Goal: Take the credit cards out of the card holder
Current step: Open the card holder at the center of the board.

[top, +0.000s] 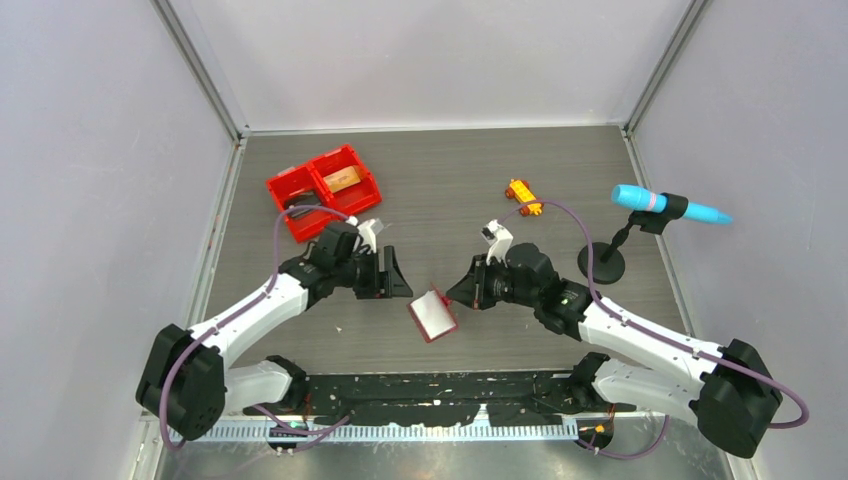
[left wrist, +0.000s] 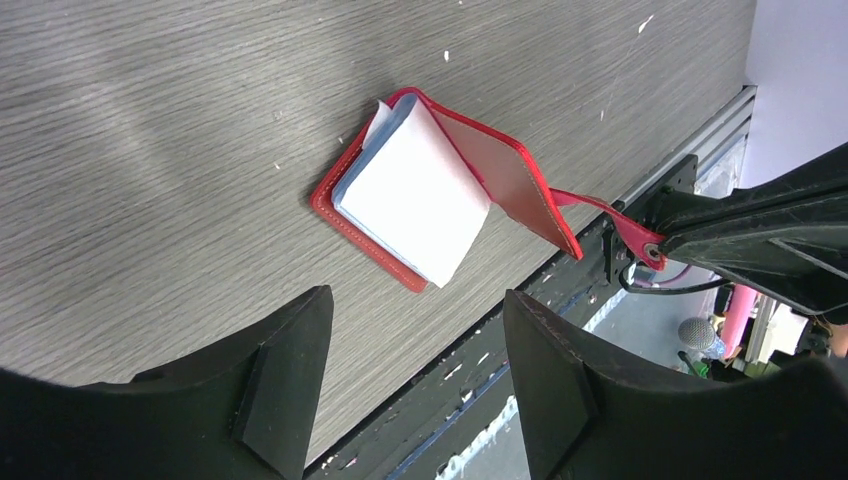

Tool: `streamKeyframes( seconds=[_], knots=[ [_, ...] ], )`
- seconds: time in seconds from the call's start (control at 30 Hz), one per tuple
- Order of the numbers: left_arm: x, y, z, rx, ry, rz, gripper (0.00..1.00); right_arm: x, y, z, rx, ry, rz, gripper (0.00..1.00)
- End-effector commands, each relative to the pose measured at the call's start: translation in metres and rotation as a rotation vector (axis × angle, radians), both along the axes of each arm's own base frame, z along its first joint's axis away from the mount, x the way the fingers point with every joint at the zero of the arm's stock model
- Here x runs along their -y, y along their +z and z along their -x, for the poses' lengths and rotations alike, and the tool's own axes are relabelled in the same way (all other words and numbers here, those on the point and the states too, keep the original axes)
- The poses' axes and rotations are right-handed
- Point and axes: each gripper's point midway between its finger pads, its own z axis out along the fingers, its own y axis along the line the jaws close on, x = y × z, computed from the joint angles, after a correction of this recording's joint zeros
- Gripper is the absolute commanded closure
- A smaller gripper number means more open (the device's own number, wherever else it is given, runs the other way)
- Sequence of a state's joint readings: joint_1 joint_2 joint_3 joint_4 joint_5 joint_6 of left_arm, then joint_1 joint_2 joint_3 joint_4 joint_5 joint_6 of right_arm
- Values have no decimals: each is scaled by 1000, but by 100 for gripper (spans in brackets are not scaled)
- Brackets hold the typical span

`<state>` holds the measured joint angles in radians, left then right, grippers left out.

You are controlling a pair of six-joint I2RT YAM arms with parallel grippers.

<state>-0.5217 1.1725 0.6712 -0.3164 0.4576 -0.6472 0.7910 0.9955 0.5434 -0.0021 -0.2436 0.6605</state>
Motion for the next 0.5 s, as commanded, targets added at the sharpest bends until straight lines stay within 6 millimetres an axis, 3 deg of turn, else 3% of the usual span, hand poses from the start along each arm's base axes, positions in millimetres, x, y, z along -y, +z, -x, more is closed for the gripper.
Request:
streamKeyframes(
  seconds=[0.0, 0.27, 0.47],
  knots=[
    [9, 7, -5, 33, -19, 47, 34, 6, 2, -12, 39, -59, 47, 95],
    [7, -11, -2, -24, -5, 23, 38, 63, -59, -25, 7, -245, 307, 95],
    [11, -21, 1, -47, -16, 10, 39, 74, -84, -20, -31, -256, 358, 95]
  ],
)
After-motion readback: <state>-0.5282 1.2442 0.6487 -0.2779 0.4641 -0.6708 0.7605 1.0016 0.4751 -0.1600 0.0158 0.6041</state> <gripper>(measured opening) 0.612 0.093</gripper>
